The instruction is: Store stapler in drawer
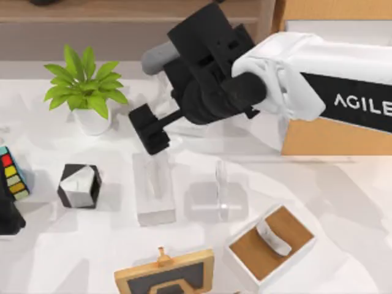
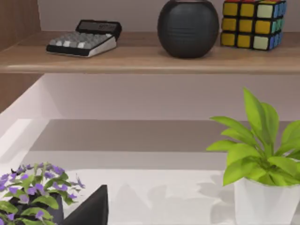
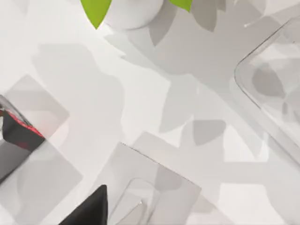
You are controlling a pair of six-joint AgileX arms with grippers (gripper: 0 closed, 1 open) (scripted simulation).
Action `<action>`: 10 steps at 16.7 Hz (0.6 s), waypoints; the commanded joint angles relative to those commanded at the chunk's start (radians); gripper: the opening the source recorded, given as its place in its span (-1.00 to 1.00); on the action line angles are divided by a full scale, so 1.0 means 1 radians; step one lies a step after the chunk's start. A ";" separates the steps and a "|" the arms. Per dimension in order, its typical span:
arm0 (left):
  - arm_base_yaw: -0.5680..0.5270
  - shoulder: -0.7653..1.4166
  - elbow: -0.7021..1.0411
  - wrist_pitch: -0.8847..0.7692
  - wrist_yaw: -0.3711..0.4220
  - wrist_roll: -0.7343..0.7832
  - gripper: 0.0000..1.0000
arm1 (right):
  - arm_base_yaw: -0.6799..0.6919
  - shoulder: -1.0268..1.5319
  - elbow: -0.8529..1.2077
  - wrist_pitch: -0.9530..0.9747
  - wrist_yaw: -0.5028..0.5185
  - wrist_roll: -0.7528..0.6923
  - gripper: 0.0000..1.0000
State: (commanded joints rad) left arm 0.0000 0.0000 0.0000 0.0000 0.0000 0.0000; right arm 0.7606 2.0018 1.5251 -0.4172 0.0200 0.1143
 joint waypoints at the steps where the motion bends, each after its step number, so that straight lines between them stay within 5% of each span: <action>1: 0.000 0.000 0.000 0.000 0.000 0.000 1.00 | -0.001 0.025 0.057 -0.107 -0.005 0.075 1.00; 10: 0.000 0.000 0.000 0.000 0.000 0.000 1.00 | -0.041 0.219 0.374 -0.781 -0.020 0.529 1.00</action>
State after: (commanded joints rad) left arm 0.0000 0.0000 0.0000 0.0000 0.0000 0.0000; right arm 0.7195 2.2212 1.8994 -1.1979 0.0000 0.6435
